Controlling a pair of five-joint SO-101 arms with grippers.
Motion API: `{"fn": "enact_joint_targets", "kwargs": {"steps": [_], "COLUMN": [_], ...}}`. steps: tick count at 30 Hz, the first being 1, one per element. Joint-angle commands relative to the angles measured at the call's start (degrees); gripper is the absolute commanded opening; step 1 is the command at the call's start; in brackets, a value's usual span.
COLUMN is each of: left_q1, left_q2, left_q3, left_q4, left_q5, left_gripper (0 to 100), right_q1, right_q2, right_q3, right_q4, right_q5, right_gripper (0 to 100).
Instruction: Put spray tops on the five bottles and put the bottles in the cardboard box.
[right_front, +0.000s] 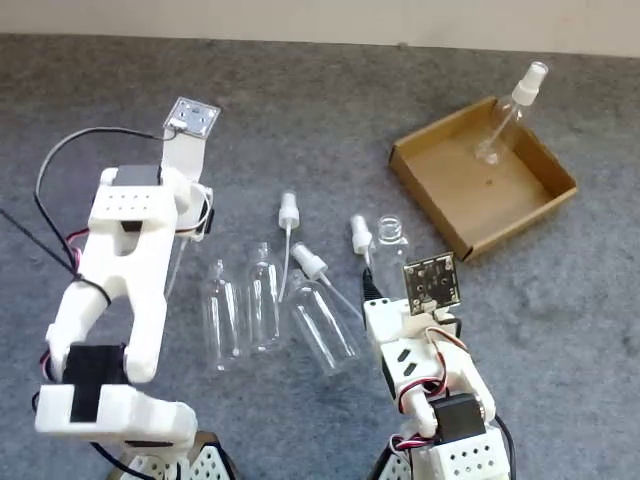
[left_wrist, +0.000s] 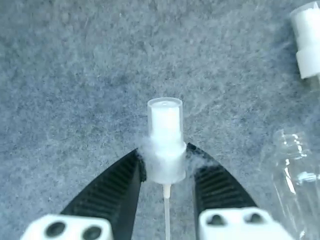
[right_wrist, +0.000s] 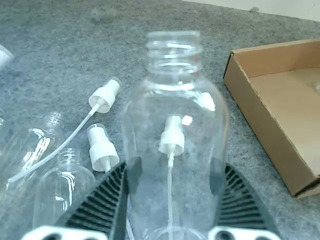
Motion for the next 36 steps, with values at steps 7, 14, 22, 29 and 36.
{"fn": "enact_joint_targets", "kwargs": {"steps": [7, 14, 22, 29, 36], "left_q1": [1.19, 1.45, 3.65, 3.74, 4.26], "left_q2": [-11.47, -12.88, -13.05, -21.49, -33.63], "left_q3": [5.14, 5.05, 4.7, 6.55, 20.35], "left_q4": [-5.19, -5.19, -5.1, -4.92, -14.77], "left_q5": [0.62, 0.62, 0.62, 0.7, 0.7], "left_gripper": [2, 2, 2, 2, 2], "right_q1": [0.48, 0.48, 0.4, 0.4, 0.4], "right_q2": [-1.01, -1.01, -1.01, -1.01, -1.01], "right_q3": [6.81, 6.81, 6.81, 6.81, 6.81], "right_q4": [-0.48, -0.48, -0.48, -0.48, -0.48], "right_q5": [-0.26, -0.26, -0.26, -0.26, -0.26], "right_gripper": [14.2, 14.2, 14.2, 14.2, 14.2]}}
